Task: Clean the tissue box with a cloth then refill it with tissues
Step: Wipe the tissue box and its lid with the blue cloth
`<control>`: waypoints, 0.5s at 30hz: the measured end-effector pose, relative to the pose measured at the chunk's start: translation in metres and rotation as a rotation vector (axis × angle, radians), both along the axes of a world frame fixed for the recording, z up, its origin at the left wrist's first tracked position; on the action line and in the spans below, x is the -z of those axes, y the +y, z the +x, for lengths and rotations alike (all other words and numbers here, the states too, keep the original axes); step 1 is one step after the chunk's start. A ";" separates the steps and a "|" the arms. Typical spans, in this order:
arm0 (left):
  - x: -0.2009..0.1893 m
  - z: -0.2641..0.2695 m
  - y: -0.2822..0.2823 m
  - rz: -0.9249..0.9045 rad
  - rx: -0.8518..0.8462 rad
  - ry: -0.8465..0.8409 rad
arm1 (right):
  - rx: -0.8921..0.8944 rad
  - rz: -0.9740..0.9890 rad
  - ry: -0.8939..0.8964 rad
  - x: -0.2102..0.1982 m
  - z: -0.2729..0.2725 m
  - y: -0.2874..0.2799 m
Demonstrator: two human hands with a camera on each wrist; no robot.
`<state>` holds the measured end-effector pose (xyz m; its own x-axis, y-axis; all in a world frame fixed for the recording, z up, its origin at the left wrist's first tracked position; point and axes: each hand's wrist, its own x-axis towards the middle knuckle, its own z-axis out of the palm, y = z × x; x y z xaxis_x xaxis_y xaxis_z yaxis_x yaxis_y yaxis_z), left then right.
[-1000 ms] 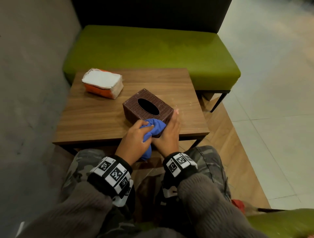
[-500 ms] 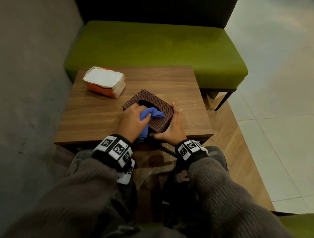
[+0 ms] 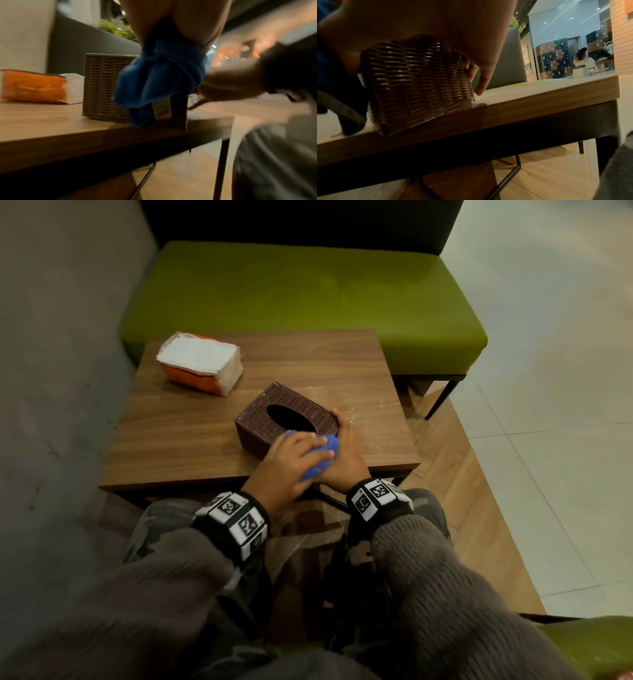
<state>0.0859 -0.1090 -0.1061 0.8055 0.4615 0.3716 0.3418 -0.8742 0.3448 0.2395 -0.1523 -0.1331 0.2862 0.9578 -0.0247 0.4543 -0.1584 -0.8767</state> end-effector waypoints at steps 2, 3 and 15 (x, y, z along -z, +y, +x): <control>0.002 -0.010 0.009 0.088 0.048 0.033 | 0.004 0.004 -0.025 -0.001 -0.003 -0.001; 0.000 -0.011 0.019 0.100 -0.018 0.032 | 0.007 -0.002 -0.047 -0.001 -0.005 -0.001; -0.005 -0.005 0.014 0.032 -0.166 -0.069 | -0.017 -0.019 -0.096 -0.002 -0.005 -0.003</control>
